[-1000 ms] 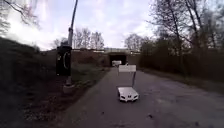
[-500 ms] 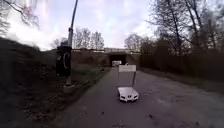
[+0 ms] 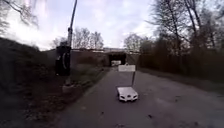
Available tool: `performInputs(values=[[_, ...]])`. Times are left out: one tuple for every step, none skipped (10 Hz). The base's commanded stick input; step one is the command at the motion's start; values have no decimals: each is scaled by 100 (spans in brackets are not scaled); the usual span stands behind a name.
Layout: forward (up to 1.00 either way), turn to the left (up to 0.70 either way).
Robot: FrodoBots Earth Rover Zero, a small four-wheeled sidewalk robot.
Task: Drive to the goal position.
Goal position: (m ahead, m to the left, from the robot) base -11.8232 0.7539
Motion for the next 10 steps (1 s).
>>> performInputs(values=[[0,-70],[0,-70],[0,-70],[0,-70],[0,-70],[0,-70],[0,-70],[0,-70],[0,-70],[0,-70]])
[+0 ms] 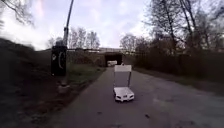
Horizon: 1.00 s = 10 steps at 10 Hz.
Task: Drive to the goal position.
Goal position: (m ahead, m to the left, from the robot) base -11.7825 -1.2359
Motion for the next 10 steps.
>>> performInputs(values=[[0,-83],[0,-85],[0,-93],[0,-100],[0,-100],[0,-100],[0,-100],[0,-100],[0,-100],[0,-100]])
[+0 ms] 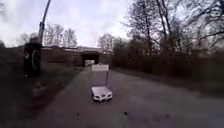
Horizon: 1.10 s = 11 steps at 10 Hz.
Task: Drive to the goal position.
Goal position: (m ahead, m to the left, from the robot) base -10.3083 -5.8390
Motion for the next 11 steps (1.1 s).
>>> performInputs(values=[[0,-100],[0,-100],[0,-100],[0,-100],[0,-100],[0,-100],[0,-100],[0,-100],[0,-100],[0,-100],[0,-100]])
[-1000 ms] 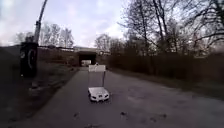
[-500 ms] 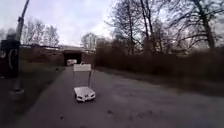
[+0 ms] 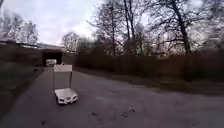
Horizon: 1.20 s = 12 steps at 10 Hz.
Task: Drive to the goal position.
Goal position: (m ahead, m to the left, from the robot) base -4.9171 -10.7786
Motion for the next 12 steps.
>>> performInputs(values=[[0,-100],[0,-100],[0,-100],[0,-100],[0,-100],[0,-100],[0,-100],[0,-100],[0,-100],[0,-100],[0,-100],[0,-100]])
